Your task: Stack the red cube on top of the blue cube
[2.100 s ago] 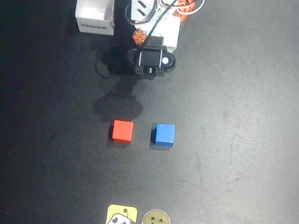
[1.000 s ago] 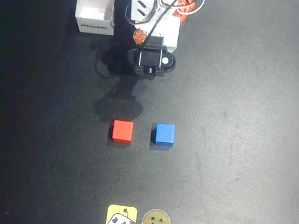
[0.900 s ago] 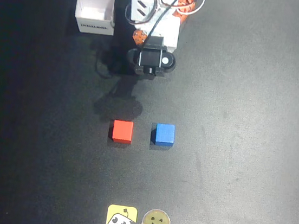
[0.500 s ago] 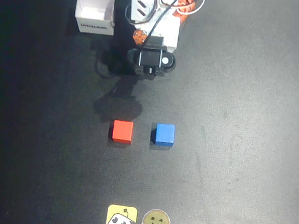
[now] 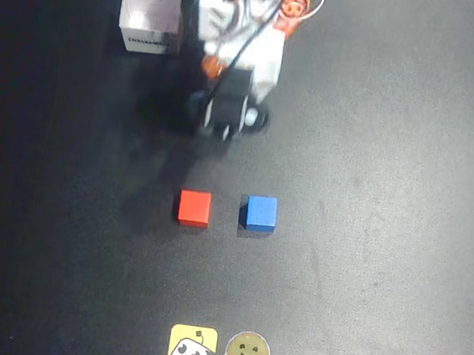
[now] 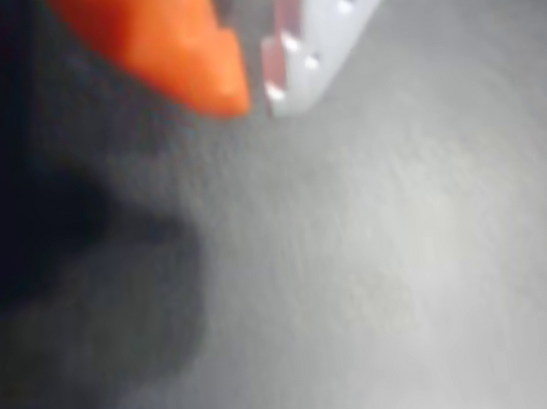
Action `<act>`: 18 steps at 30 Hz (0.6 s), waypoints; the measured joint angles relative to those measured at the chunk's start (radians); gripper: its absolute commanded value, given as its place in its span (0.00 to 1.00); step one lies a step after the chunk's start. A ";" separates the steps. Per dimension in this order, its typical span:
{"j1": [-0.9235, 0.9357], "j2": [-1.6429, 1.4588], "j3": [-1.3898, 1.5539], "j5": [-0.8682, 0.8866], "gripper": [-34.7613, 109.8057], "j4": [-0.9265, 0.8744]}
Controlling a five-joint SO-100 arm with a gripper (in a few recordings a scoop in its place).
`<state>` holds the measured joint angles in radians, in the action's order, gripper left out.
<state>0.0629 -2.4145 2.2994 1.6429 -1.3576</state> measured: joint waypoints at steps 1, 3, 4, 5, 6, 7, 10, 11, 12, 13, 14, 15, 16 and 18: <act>0.000 0.066 -0.060 0.009 0.24 0.000; 0.015 0.184 -0.161 0.021 0.24 0.003; 0.028 0.242 -0.207 0.023 0.24 0.011; 0.038 0.298 -0.249 0.023 0.24 0.018; 0.048 0.350 -0.287 0.023 0.24 0.025; 0.055 0.399 -0.318 0.023 0.24 0.032; 0.074 0.518 -0.379 0.046 0.24 0.054; 0.077 0.546 -0.385 0.054 0.24 0.067; 0.077 0.572 -0.388 0.060 0.24 0.084; 0.078 0.598 -0.393 0.066 0.24 0.103; 0.077 0.630 -0.403 0.069 0.24 0.117; 0.075 0.658 -0.413 0.071 0.24 0.124; 0.075 0.687 -0.425 0.075 0.24 0.132; 0.075 0.733 -0.443 0.078 0.24 0.138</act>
<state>0.1381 -1.6812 1.8561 1.7211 -1.2195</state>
